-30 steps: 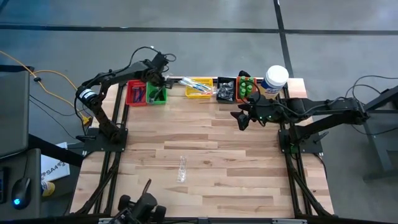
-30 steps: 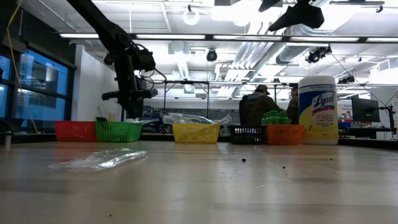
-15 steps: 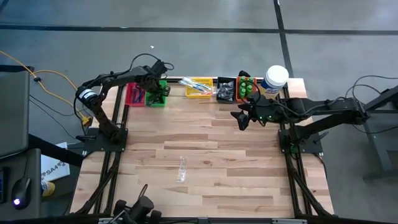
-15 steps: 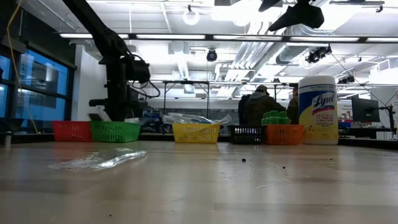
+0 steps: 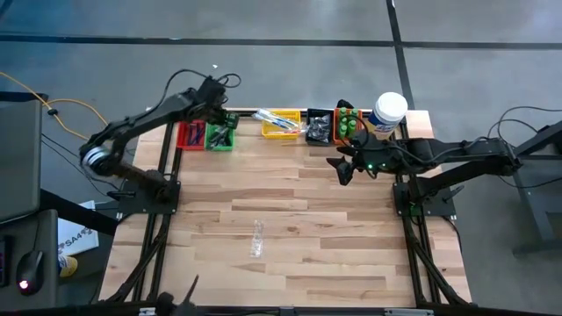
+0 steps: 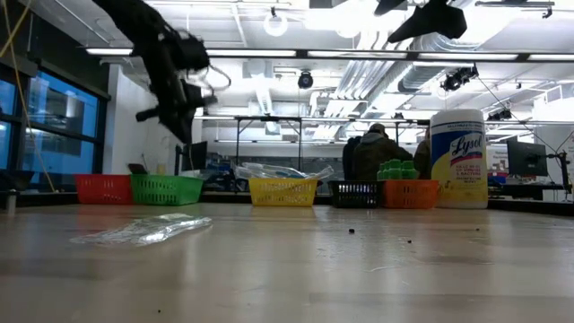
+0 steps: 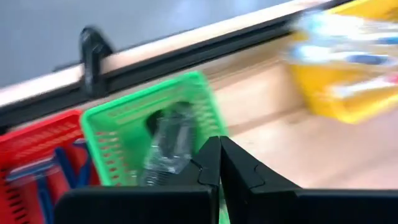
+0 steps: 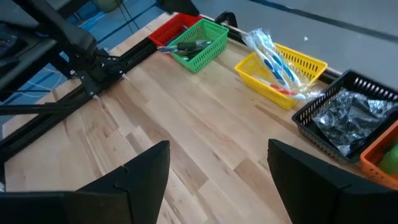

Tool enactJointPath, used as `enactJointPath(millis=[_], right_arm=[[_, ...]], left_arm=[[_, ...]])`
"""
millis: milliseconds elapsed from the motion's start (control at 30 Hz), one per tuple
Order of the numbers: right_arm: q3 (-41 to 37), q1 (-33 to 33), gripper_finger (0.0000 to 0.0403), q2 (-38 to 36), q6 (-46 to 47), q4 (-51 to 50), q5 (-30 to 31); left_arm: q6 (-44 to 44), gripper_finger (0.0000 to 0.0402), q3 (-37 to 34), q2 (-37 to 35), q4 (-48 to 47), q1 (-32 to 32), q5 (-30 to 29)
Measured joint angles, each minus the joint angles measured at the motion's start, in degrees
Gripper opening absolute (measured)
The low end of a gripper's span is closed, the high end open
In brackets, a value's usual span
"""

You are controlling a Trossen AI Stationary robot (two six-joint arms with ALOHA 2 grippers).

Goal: Pick & Place Travel size toiletries
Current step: Return to Home Position

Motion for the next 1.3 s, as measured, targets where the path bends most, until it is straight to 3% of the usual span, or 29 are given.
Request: enactJointPath(millis=[200, 467, 700, 767, 933, 1133, 1300], right_arm=[[-4.2, 0.4, 0.0258, -1.6, -1.9, 5.3, 0.7], [-22.9, -0.4, 0.0258, -8.9, 1.1, 29.1, -5.4], [-37.0, -2.5, 0.0258, -17.5, 5.8, 46.2, -10.3], [-39.6, -2.7, 0.0258, -20.0, 6.3, 49.4, -7.7], [-43.4, -2.8, 0.0258, -25.0, 6.2, 50.1, 5.8], [-49.2, -2.0, 0.0258, -31.5, 4.2, 51.0, 11.6], [-55.8, -0.7, 0.0258, -35.1, 7.0, 55.2, 11.9]], left_arm=[[1.0, 0.0000, -8.1, -13.4, 4.2, -7.2, 0.2], [-5.0, 0.0000, -23.3, -35.4, 11.0, -19.2, 0.3], [-8.8, 0.0000, -30.0, -53.4, 10.7, -26.9, -0.7], [-8.8, 0.0000, -30.8, -57.5, 10.4, -28.3, -0.7], [-6.3, 0.0000, -33.4, -65.5, 10.6, -30.9, -3.2], [-7.6, 0.0000, -40.1, -75.0, 10.7, -33.4, -4.2], [-8.5, 0.0000, -43.7, -80.5, 11.0, -35.2, -4.7]])
